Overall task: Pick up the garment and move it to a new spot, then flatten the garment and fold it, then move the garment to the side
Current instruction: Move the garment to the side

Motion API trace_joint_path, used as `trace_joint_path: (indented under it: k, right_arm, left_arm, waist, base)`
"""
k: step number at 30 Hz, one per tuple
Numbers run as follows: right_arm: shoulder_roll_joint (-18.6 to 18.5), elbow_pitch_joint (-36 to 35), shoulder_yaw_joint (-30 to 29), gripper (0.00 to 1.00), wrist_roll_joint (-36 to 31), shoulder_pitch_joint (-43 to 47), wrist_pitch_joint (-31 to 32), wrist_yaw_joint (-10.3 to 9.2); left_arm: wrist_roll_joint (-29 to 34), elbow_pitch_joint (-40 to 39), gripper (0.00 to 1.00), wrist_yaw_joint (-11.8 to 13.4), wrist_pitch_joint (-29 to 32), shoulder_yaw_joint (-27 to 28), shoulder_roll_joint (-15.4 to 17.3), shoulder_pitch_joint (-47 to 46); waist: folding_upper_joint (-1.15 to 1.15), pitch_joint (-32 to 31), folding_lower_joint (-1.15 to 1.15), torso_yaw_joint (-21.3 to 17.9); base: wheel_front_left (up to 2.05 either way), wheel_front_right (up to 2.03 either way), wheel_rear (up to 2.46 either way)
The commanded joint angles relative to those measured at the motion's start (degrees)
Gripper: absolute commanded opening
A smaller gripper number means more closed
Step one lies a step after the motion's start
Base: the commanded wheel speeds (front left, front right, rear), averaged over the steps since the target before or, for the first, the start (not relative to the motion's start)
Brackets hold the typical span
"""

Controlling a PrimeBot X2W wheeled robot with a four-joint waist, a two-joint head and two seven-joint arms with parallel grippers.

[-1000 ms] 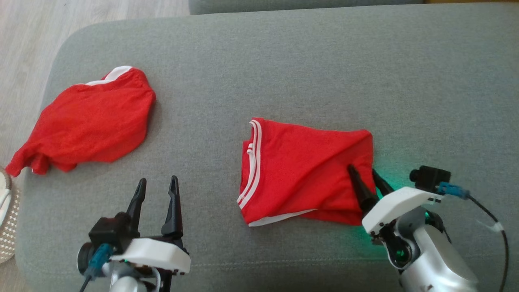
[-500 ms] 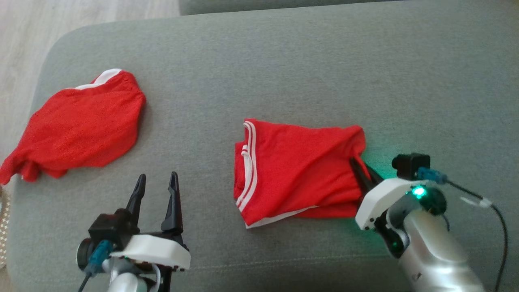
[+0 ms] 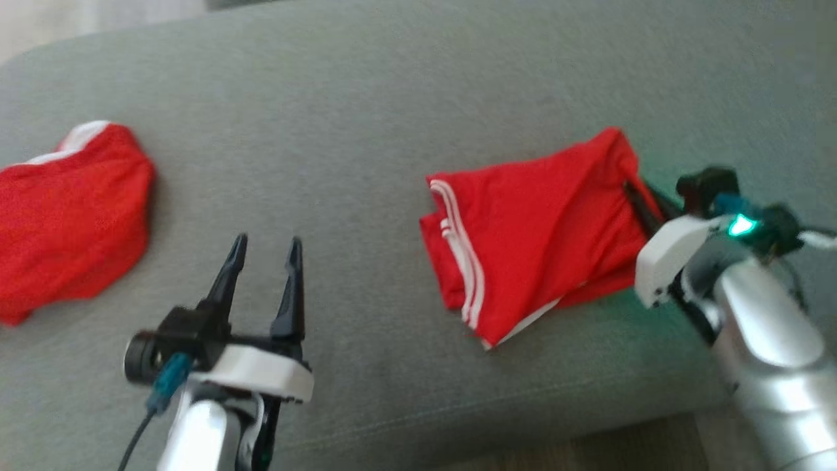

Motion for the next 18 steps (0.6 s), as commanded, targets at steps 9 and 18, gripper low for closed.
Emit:
trace_joint_path:
  k: [9,18]
  right_arm:
    - [-6.7,-4.2,-1.7,0.0,-1.6,-10.0,0.5,-0.02]
    - [-7.3,-3.9,-13.5,0.0,-4.8,-14.6,-0.9,-0.02]
  left_arm:
    - [4.7,-1.1,1.0,-5.5,-0.7,-1.2,2.7,-11.9]
    - [6.0,-0.2,1.0,-7.4,-0.7,-7.1,4.6,-23.8]
  waist:
    - [0.0,11.6,0.0,-11.0]
    - [0.0,19.3,0.0,-14.9]
  base:
    - [0.0,0.0,0.0]
    - [0.0,0.0,0.0]
